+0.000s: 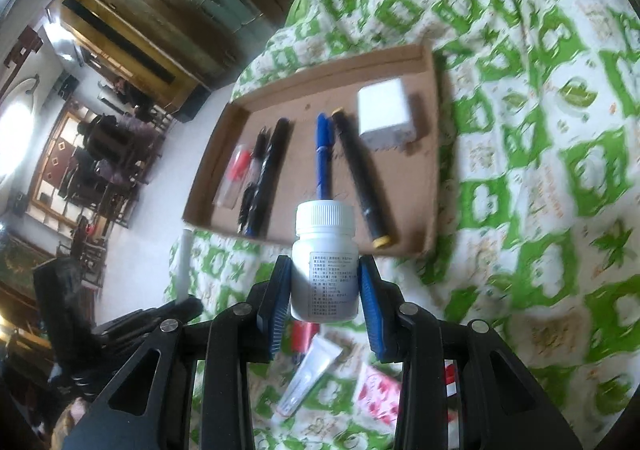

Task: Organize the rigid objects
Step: 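Lower the white stick and pill bottle into the tray and open both grippers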

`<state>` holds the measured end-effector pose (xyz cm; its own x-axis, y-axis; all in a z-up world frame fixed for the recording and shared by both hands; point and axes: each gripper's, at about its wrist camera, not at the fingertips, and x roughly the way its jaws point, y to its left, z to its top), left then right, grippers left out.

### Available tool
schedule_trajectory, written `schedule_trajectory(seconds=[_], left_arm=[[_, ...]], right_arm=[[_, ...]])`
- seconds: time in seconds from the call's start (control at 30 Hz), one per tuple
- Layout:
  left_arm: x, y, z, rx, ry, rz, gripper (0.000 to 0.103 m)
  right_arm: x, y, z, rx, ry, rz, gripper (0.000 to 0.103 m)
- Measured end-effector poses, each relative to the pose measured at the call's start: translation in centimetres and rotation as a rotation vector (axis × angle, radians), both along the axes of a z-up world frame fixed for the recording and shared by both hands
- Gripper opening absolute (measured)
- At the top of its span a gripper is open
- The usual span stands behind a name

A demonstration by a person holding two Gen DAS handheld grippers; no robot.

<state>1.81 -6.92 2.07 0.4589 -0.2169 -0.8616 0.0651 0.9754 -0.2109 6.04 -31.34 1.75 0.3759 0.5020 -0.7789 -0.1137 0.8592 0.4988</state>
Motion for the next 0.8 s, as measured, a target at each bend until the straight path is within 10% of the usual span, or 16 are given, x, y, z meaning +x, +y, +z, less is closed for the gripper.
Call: schedule_trajectory(seconds=[0.8], left_arm=[[9.4, -4.9, -1.5, -0.025, 0.085, -0.035, 0.01]], right_arm=[[7.7, -0.3, -3.3, -0.074, 0.111, 0.032, 0.03]])
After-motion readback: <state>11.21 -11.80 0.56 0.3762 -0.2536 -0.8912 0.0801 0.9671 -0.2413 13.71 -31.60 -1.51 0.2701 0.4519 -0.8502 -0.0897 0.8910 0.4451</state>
